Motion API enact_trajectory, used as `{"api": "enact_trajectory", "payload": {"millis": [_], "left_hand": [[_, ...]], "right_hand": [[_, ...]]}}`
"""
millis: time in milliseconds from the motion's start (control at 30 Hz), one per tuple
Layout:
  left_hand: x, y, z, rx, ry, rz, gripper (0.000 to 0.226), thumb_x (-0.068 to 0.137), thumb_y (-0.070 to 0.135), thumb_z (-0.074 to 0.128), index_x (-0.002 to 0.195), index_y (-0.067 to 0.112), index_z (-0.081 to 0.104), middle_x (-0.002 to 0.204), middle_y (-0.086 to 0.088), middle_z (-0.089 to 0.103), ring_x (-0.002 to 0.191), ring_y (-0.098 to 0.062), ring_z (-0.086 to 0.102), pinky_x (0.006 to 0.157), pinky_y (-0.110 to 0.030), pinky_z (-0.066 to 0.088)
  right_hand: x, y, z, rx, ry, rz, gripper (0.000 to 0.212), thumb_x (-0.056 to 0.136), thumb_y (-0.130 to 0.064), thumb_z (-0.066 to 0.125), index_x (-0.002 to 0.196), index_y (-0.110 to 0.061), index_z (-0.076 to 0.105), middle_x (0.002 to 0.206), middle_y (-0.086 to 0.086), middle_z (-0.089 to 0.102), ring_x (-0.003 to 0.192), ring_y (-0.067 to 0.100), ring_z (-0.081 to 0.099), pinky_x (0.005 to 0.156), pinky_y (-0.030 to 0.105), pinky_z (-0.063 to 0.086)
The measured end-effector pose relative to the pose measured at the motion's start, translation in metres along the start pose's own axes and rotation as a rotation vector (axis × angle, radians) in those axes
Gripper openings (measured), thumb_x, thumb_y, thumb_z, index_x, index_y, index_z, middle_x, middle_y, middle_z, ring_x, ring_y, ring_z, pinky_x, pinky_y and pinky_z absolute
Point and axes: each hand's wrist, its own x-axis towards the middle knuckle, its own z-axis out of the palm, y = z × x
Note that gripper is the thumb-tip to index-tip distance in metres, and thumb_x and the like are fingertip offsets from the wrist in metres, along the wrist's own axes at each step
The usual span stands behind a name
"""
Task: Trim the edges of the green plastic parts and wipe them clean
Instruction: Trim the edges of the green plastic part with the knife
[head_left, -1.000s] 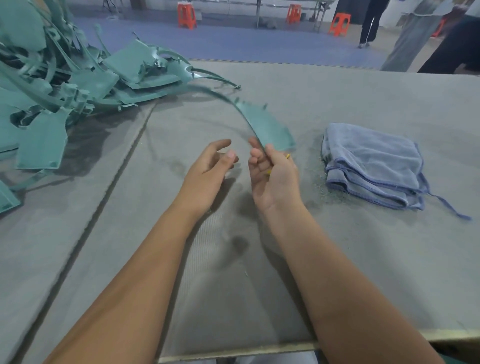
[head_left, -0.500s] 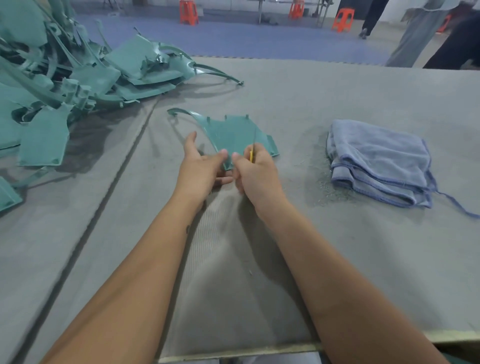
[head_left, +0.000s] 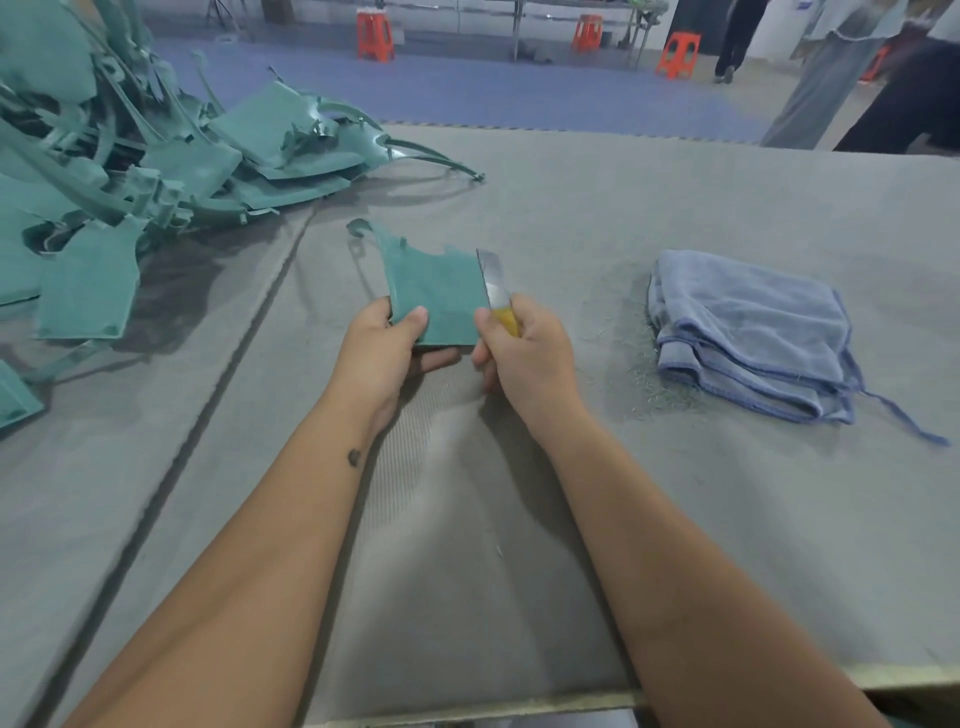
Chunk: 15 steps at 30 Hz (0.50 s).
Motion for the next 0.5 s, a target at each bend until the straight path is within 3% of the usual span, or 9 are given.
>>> {"api": "enact_trajectory", "payload": {"millis": [100, 233, 367, 500], "left_hand": [[0.003, 0.004, -0.006, -0.17, -0.029, -0.048, 0.021, 0.099, -0.003, 0.044, 0.107, 0.011, 0.058, 0.096, -0.005, 0.073, 0.082, -0.019, 0.074, 0.062, -0.027, 0.058], [0.003, 0.006, -0.009, -0.255, -0.04, -0.075, 0.026, 0.098, -0.004, 0.043, 0.111, 0.013, 0.058, 0.101, -0.005, 0.073, 0.086, -0.019, 0.073, 0.065, -0.027, 0.058], [0.003, 0.006, -0.009, -0.26, -0.061, -0.075, 0.029, 0.1, -0.003, 0.041, 0.11, 0.017, 0.059, 0.095, 0.0, 0.076, 0.089, -0.018, 0.073, 0.067, -0.027, 0.058], [0.004, 0.006, -0.01, -0.286, -0.058, -0.076, 0.029, 0.1, -0.002, 0.041, 0.11, 0.017, 0.06, 0.098, -0.001, 0.075, 0.092, -0.019, 0.072, 0.069, -0.029, 0.059]], "right_hand": [[0.002, 0.001, -0.003, 0.027, 0.05, -0.049, 0.03, 0.095, -0.031, 0.05, 0.072, -0.012, 0.056, 0.054, -0.008, 0.048, 0.052, 0.013, 0.042, 0.054, 0.029, 0.036], [0.003, 0.0, -0.003, 0.233, 0.029, 0.091, 0.043, 0.088, -0.052, 0.034, 0.074, -0.022, 0.062, 0.055, -0.011, 0.04, 0.053, 0.007, 0.033, 0.054, 0.025, 0.027], [0.004, 0.002, -0.007, 0.16, 0.112, 0.063, 0.025, 0.097, -0.036, 0.045, 0.078, -0.023, 0.055, 0.056, -0.021, 0.049, 0.056, -0.001, 0.041, 0.057, 0.018, 0.034], [0.004, 0.001, -0.013, 0.138, 0.104, 0.067, 0.017, 0.096, -0.023, 0.051, 0.079, -0.019, 0.052, 0.067, -0.001, 0.055, 0.056, 0.012, 0.041, 0.055, 0.027, 0.037]]}}
